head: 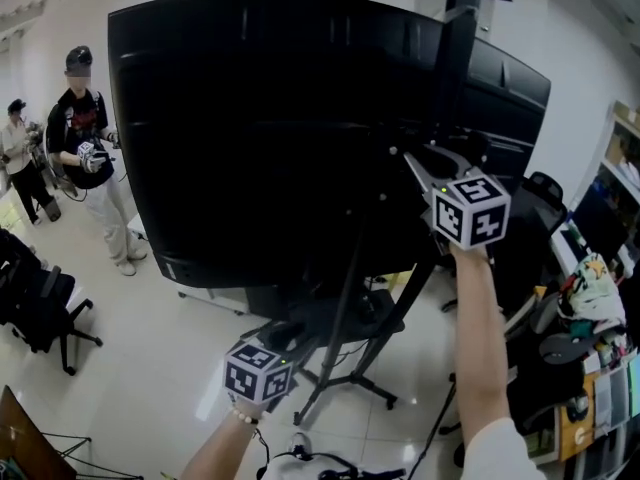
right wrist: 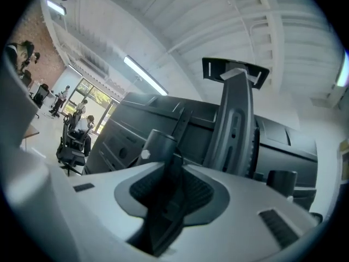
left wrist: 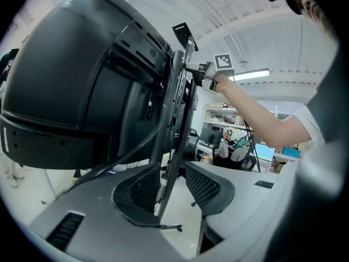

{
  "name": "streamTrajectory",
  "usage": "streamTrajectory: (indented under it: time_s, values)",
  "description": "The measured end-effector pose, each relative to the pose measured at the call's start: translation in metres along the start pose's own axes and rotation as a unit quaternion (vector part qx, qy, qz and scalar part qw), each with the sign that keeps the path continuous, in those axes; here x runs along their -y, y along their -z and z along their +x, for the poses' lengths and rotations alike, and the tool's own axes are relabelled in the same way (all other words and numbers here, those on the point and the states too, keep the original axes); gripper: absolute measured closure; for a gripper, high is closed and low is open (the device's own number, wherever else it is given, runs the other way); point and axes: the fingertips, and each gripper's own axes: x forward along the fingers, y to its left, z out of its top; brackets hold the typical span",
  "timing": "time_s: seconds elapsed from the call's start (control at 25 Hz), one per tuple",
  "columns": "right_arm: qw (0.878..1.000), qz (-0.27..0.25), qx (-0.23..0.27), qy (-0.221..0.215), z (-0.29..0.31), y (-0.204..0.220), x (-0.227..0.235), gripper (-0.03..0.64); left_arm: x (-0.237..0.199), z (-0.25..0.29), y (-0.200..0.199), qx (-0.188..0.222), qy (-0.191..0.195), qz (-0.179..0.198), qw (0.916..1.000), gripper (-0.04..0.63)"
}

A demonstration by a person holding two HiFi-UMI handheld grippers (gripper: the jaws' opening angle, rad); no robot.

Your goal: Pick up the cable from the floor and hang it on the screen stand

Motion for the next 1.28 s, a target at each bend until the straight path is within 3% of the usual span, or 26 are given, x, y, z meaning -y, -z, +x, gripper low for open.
streamTrajectory:
  time_s: [0.08, 0.4, 0.48, 0.52, 0.56, 0.64, 0.92, 1.28]
  values:
    - [1.000, -0.001, 0.002, 0.009, -0.006, 0.001, -0.001, 0.460, 0.009, -0.002, 0.018, -0.010, -0.003, -0.011, 0.9999, 0.451]
    - [0.999, 0.017, 0.045, -0.003, -0.089, 0.011, -0.038, 0.466, 0.053, -0.029, 0.051, 0.008, -0.027, -0.024, 0.9993, 0.464]
    - [0.998, 0.035, 0.046, -0.019, -0.118, 0.026, -0.053, 0.509, 0.065, -0.037, 0.051, 0.027, -0.039, -0.013, 0.9988, 0.548]
    - [0.998, 0.044, 0.044, -0.023, -0.134, 0.036, -0.060, 0.547, 0.071, -0.040, 0.051, 0.034, -0.046, -0.009, 0.9983, 0.594]
    - [0.997, 0.055, 0.041, -0.025, -0.149, 0.047, -0.066, 0.589, 0.076, -0.041, 0.052, 0.038, -0.051, -0.007, 0.9980, 0.595]
    - [0.995, 0.087, 0.034, -0.035, -0.180, 0.073, -0.080, 0.614, 0.088, -0.043, 0.057, 0.040, -0.056, -0.006, 0.9976, 0.595]
    - [0.977, 0.207, -0.017, -0.051, -0.268, 0.184, -0.138, 0.614, 0.123, -0.041, 0.090, 0.029, -0.066, -0.010, 0.9973, 0.595]
    - [0.946, 0.301, -0.114, -0.040, -0.333, 0.298, -0.209, 0.614, 0.134, -0.041, 0.155, 0.000, -0.081, -0.063, 0.9948, 0.595]
